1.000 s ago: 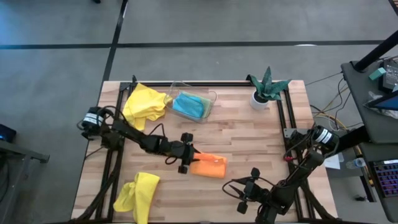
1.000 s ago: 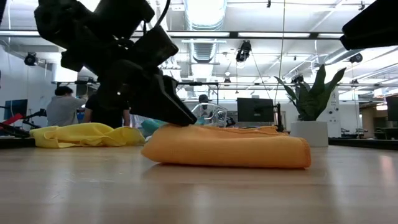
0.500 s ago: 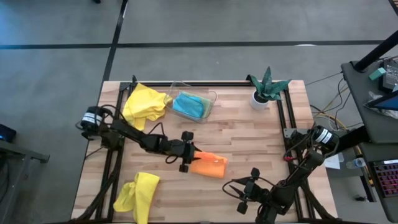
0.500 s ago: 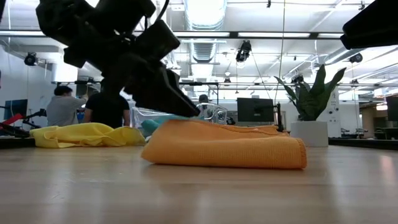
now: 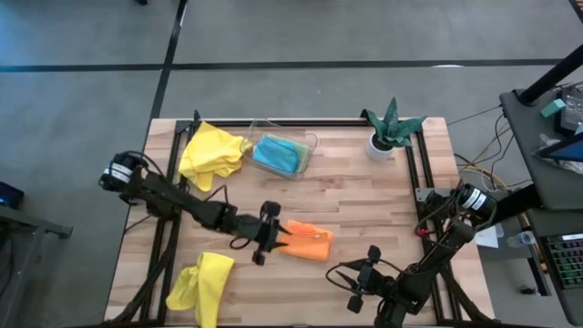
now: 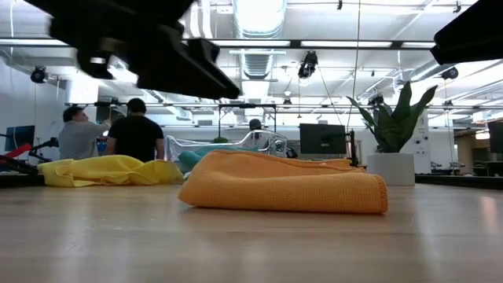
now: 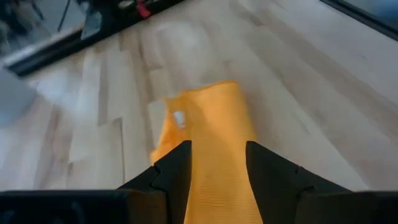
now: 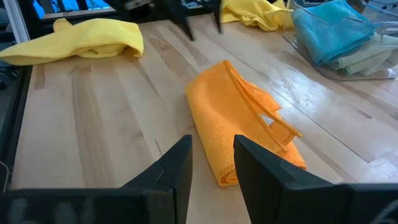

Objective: Fold microfiber towels
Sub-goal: Put the orange folded towel into the transparent bin

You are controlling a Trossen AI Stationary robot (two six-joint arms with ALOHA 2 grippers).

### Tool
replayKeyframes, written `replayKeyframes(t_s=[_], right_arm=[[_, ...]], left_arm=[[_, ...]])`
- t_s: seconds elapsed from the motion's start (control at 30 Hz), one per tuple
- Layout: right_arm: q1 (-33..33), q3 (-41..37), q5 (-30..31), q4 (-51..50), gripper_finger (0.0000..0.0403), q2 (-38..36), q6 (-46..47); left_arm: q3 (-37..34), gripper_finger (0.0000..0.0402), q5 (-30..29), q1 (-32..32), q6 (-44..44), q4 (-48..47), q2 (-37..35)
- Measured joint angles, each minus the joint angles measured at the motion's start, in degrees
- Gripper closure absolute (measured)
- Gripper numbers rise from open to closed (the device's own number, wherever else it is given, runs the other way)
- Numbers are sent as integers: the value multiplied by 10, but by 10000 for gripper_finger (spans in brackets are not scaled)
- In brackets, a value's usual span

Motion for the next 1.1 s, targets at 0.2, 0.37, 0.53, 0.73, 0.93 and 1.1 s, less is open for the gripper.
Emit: replayKeyframes(t_s=[0.2, 0.37, 0.53, 0.73, 0.93, 1.1], right_arm=[[0, -3, 0, 10, 294, 0, 0], [0, -3, 0, 16, 294, 0, 0], [0, -3, 0, 16, 294, 0, -1], [0, -3, 0, 17, 294, 0, 0], [-2, -4, 0, 17, 294, 0, -11], [-2, -5, 0, 17, 294, 0, -6]], left_arm=[[12, 265, -35, -77, 63, -3, 15], [13, 265, -37, -100, 48, -6, 27], [12, 265, -6, -103, 47, 0, 50], [12, 261, -8, -103, 47, 8, 66], [12, 230, -14, -103, 47, 5, 78], [12, 196, -26, -103, 43, 5, 79]])
